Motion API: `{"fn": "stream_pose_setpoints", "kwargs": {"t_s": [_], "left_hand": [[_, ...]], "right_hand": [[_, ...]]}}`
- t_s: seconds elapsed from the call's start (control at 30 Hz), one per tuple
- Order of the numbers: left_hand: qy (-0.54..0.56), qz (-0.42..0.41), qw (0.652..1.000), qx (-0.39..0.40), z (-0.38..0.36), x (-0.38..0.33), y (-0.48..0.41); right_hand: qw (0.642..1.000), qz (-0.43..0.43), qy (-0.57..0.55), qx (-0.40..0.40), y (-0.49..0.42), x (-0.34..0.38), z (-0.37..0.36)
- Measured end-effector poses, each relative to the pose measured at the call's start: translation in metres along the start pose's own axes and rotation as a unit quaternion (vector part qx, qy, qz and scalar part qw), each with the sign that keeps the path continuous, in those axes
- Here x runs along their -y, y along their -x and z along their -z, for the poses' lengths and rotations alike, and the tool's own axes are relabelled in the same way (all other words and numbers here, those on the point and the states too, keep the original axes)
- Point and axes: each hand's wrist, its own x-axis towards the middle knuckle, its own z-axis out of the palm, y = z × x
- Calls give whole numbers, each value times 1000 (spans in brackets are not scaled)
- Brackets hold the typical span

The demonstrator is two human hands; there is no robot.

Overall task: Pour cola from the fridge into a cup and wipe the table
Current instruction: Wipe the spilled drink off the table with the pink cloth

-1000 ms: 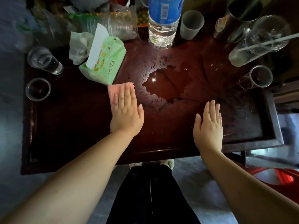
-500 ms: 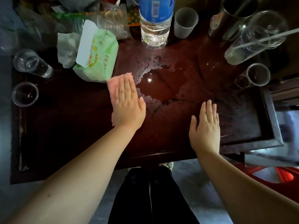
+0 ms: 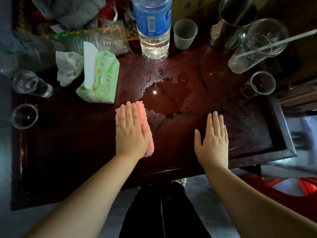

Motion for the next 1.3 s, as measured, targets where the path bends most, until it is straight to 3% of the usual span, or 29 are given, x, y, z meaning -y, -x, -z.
{"fn": "stream_pose_setpoints", "kwargs": {"t_s": [0.37,0.87,1.3], "left_hand": [[-14,95,995,-13,-1,-20,-42],[-33,-64,997,16,3,-10,-102],[32,-60,998,-15,3,-13,-93]], "right_hand": [[1000,-2,-13,0,0,-1,1],[1000,-1,-22,-1,0,-1,-1],[1000,-5,-26,-6,0,-1,-2]]}}
